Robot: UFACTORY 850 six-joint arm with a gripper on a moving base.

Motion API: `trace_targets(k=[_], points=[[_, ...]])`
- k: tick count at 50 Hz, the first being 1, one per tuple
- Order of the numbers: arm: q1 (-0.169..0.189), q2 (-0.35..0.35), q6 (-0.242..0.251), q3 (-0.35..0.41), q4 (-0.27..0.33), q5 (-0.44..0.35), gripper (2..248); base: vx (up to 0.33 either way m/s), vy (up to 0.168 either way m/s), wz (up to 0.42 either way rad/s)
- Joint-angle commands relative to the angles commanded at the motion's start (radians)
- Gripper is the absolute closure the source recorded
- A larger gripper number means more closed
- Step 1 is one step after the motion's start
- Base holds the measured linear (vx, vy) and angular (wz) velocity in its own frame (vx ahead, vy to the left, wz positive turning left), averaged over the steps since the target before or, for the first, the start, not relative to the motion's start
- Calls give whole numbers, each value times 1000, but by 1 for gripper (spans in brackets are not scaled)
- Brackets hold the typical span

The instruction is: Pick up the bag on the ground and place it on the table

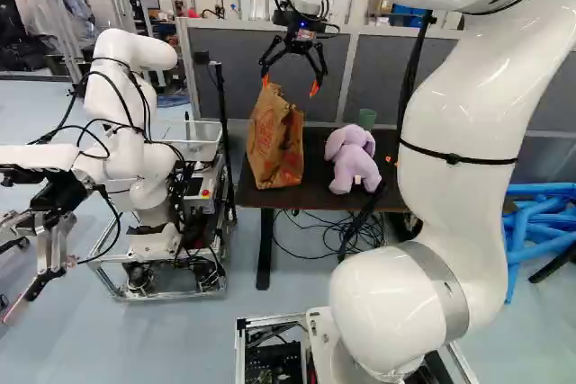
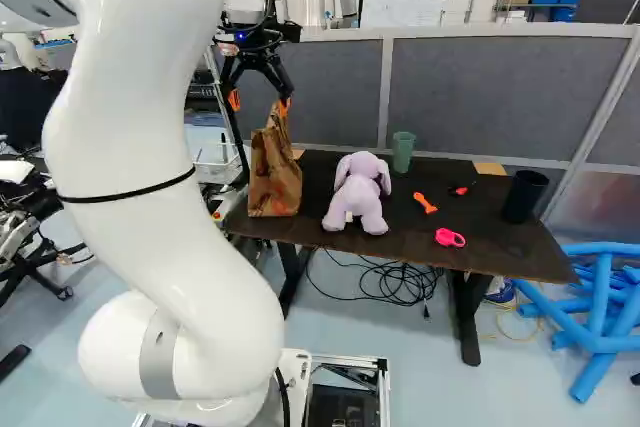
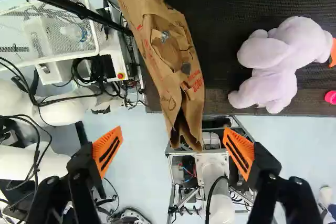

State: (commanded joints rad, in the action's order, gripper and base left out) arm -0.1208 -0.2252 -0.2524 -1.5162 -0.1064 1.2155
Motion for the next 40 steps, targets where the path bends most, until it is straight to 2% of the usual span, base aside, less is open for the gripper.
trace_targets(k=[19, 40], points=[[0, 0, 0, 0, 0, 0, 3, -14, -1, -1], [0, 0, 0, 0, 0, 0, 3, -75, -2, -2]])
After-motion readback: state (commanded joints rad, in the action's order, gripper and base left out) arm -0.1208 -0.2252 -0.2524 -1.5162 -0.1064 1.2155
